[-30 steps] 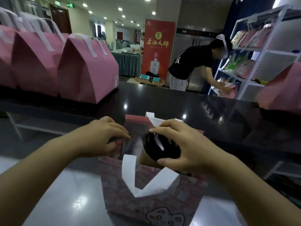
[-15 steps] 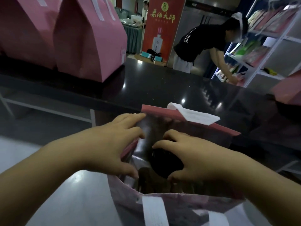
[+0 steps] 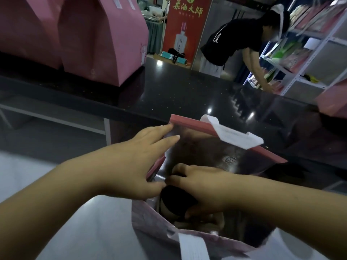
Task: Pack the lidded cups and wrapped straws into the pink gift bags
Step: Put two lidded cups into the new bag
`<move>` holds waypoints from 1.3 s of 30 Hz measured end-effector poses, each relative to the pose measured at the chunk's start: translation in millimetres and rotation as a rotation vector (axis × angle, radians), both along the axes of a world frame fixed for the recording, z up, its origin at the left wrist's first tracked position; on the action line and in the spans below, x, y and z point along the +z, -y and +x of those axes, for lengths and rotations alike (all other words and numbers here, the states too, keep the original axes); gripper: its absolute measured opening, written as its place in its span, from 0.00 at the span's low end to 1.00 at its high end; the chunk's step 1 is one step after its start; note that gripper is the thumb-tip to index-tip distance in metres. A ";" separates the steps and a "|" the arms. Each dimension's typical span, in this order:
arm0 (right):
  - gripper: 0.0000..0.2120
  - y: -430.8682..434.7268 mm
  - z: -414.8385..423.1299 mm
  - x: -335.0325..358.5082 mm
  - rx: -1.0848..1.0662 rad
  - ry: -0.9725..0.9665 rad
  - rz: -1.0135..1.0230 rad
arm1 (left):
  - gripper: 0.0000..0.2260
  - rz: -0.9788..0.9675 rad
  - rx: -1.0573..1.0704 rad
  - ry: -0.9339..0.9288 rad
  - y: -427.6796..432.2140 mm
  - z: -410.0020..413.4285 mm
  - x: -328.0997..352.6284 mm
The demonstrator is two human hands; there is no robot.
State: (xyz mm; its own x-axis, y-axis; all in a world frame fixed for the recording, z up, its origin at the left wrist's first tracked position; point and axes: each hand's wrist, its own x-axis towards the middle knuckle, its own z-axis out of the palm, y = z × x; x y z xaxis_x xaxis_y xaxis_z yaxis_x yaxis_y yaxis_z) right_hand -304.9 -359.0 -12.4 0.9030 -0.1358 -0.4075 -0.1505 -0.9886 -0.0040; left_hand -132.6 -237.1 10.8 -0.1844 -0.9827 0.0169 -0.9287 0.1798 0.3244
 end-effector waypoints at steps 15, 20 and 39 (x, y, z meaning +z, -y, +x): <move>0.37 -2.8 5.8 7.5 -0.007 -0.009 -0.054 | 0.32 -0.240 0.123 -0.080 4.2 -1.0 -8.8; 0.20 -9.3 -24.3 61.7 -0.016 0.250 -0.025 | 0.21 -0.406 0.133 0.037 -2.8 -7.5 10.3; 0.20 34.8 -288.5 56.1 -0.687 0.353 -0.157 | 0.15 -0.461 -0.335 0.392 44.0 -207.6 93.7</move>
State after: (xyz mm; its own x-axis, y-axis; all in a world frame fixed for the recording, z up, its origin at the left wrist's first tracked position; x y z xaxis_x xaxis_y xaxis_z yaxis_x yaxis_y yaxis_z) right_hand -593.4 -393.9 43.7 0.6687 -0.7423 -0.0424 -0.7435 -0.6678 -0.0337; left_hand -340.2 -281.1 104.5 -0.5549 -0.7799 0.2894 -0.8318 0.5166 -0.2029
